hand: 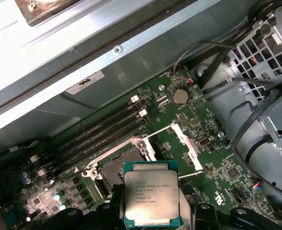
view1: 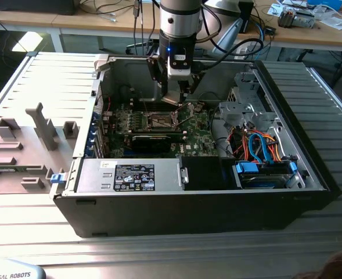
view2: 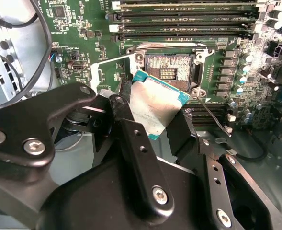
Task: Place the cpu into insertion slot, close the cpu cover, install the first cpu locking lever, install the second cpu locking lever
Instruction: 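Place the cpu into insertion slot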
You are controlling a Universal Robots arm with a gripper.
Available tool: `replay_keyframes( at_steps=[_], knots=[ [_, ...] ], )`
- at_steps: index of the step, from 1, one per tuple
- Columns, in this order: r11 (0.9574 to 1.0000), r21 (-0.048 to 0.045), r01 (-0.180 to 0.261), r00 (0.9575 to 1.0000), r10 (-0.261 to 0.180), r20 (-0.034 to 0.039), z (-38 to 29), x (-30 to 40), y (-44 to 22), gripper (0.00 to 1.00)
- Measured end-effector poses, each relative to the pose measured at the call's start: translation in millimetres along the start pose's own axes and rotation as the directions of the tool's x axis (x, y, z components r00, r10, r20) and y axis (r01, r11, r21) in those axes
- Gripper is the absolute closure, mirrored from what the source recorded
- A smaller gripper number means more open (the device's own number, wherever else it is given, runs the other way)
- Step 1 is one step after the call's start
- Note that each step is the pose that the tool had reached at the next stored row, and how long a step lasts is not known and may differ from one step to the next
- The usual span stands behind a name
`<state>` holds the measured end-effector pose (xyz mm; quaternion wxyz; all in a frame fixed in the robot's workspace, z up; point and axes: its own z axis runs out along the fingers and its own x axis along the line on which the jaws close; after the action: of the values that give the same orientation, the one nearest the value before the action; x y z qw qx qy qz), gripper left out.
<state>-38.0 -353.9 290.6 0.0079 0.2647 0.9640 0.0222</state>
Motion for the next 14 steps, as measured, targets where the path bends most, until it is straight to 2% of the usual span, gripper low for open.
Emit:
replay_keyframes(
  at_steps=[14],
  knots=[
    [0.9996,0.0024,-0.028,0.9996,0.028,0.0028,0.0,0.0,0.0,0.46]
  ],
)
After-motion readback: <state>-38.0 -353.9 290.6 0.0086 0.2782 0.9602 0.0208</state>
